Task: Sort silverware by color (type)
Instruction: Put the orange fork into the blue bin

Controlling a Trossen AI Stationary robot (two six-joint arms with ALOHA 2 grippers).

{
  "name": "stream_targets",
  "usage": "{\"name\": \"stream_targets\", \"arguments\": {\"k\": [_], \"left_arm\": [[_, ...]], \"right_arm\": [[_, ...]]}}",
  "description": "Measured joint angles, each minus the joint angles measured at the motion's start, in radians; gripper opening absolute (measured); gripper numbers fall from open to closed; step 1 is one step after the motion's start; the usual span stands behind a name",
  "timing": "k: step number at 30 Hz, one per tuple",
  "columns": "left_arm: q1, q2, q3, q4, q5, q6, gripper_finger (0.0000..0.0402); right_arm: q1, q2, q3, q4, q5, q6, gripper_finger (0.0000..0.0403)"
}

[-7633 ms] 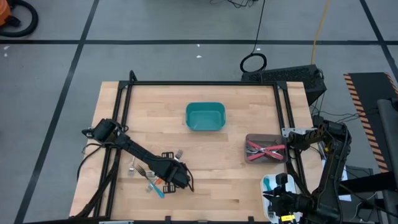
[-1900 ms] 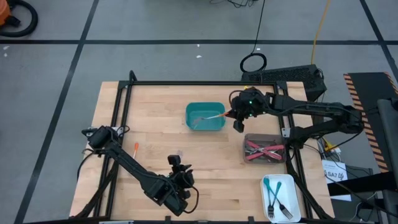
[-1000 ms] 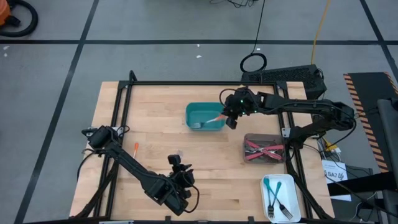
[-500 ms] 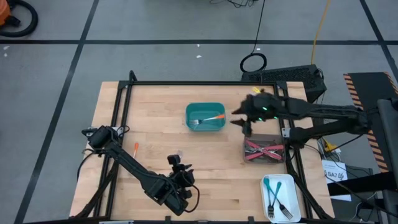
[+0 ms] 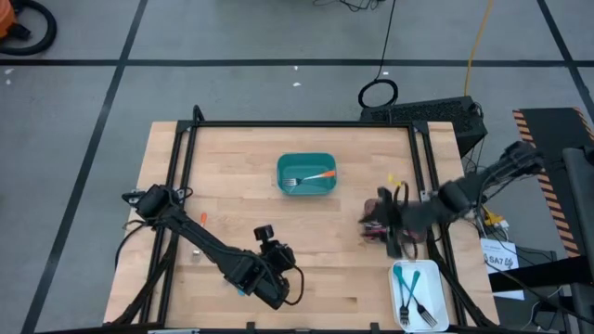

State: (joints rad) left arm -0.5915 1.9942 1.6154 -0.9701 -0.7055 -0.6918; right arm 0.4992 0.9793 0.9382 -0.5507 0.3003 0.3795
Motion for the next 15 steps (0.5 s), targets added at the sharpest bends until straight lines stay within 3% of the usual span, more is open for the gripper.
{"name": "stream_targets", "arguments": {"k": [8, 15], "left_arm": [[-0.008, 0.0, 0.0, -0.069, 0.066, -0.263, 0.0099], [-0.013, 0.0, 0.0, -0.26, 0.129, -0.699, 0.0099]], "right_arm": [[0.235, 0.148, -0.001, 0.015, 0.145, 0.054, 0.0159], [0.331, 0.276, -0.001, 0.023, 0.163, 0.04, 0.0159]]}}
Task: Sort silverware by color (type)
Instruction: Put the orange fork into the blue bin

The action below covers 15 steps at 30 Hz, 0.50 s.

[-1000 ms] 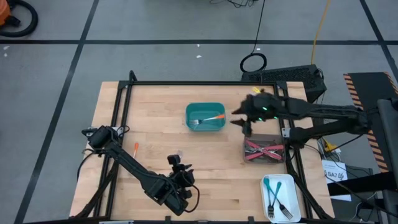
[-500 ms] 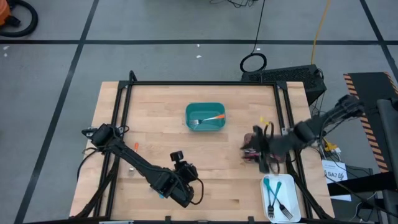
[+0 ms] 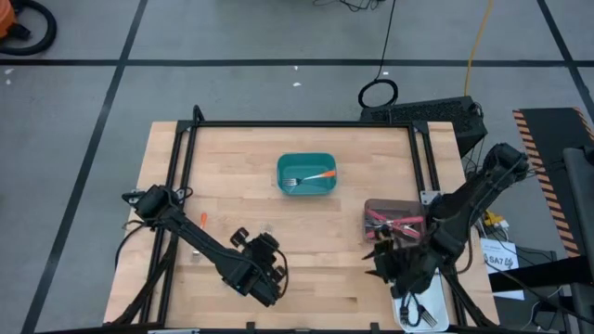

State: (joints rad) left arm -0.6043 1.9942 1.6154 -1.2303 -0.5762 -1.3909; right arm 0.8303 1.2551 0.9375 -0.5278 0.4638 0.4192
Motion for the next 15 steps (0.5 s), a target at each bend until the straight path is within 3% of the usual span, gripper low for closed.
{"name": "stream_targets", "arguments": {"k": [6, 15], "left_arm": [[-0.008, 0.0, 0.0, -0.019, 0.0, -0.057, 0.0099], [-0.013, 0.0, 0.0, 0.112, 0.001, 0.06, 0.0099]], "right_arm": [[0.016, 0.05, 0.0, 0.0, -0.045, -0.008, 0.0159], [0.014, 0.049, 0.0, 0.03, 0.007, -0.046, 0.0159]]}}
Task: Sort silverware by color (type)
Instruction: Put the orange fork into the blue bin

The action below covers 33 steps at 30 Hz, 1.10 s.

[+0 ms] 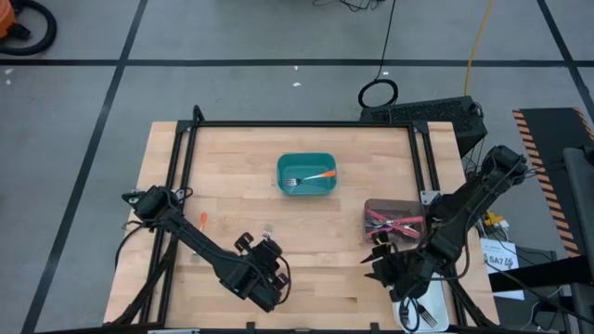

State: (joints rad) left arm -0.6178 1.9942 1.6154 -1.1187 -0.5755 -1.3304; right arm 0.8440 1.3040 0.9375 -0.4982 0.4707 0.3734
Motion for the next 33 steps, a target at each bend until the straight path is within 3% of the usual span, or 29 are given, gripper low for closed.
{"name": "stream_targets", "arguments": {"k": [7, 11, 15, 24, 29, 33], "left_arm": [[0.013, 0.0, 0.0, -0.064, 0.076, -0.17, 0.0099], [0.032, 0.009, 0.0, -0.164, 0.074, -0.212, 0.0099], [0.048, 0.02, 0.0, -0.153, 0.062, -0.174, 0.0099], [0.09, 0.046, 0.0, -0.144, -0.001, 0.119, 0.0099], [0.164, 0.022, 0.0, -0.165, 0.188, 0.532, 0.0099], [0.246, 0.004, 0.0, -0.154, 0.254, 0.856, 0.0099]], "right_arm": [[0.0, 0.0, 0.0, 0.016, 0.003, -0.003, 0.0159], [0.0, 0.0, 0.0, 0.024, 0.004, -0.004, 0.0159], [0.0, 0.0, 0.0, 0.032, 0.004, -0.004, 0.0159], [0.0, 0.0, 0.0, 0.044, 0.004, -0.019, 0.0159], [0.0, 0.0, 0.0, 0.041, 0.002, -0.029, 0.0159], [0.0, 0.0, 0.0, 0.042, 0.001, -0.048, 0.0159]]}}
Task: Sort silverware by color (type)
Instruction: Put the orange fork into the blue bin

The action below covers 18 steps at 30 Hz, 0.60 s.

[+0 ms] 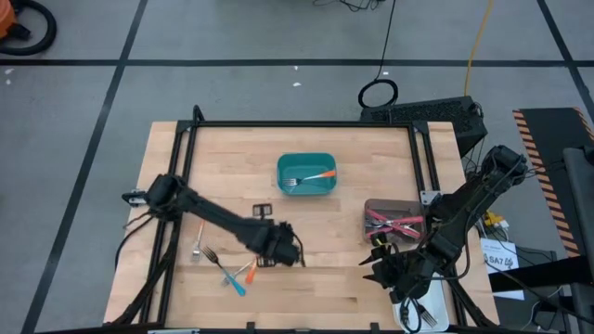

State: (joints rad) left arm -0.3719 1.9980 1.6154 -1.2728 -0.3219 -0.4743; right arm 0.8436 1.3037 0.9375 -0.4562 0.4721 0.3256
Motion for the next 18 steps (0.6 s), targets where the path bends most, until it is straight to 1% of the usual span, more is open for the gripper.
{"name": "stream_targets", "arguments": {"k": [4, 7, 9, 14, 18], "left_arm": [[0.085, 0.01, 0.0, 0.027, 0.085, 0.223, 0.0099], [0.135, 0.016, -0.001, 0.043, 0.159, 0.333, 0.0099], [0.15, 0.014, -0.001, 0.045, 0.185, 0.353, 0.0099], [0.154, 0.014, -0.002, 0.013, 0.193, 0.419, 0.0091], [0.147, 0.013, -0.079, 0.084, 0.226, 0.466, 0.0086]], "right_arm": [[0.002, 0.0, 0.0, -0.002, -0.003, 0.002, 0.0159], [0.015, 0.0, 0.0, -0.013, -0.004, 0.002, 0.0159], [0.024, 0.0, 0.0, -0.025, -0.005, 0.002, 0.0159], [0.042, 0.0, 0.0, -0.072, -0.005, 0.027, 0.0159], [0.06, 0.0, 0.0, -0.076, -0.005, 0.068, 0.0159]]}}
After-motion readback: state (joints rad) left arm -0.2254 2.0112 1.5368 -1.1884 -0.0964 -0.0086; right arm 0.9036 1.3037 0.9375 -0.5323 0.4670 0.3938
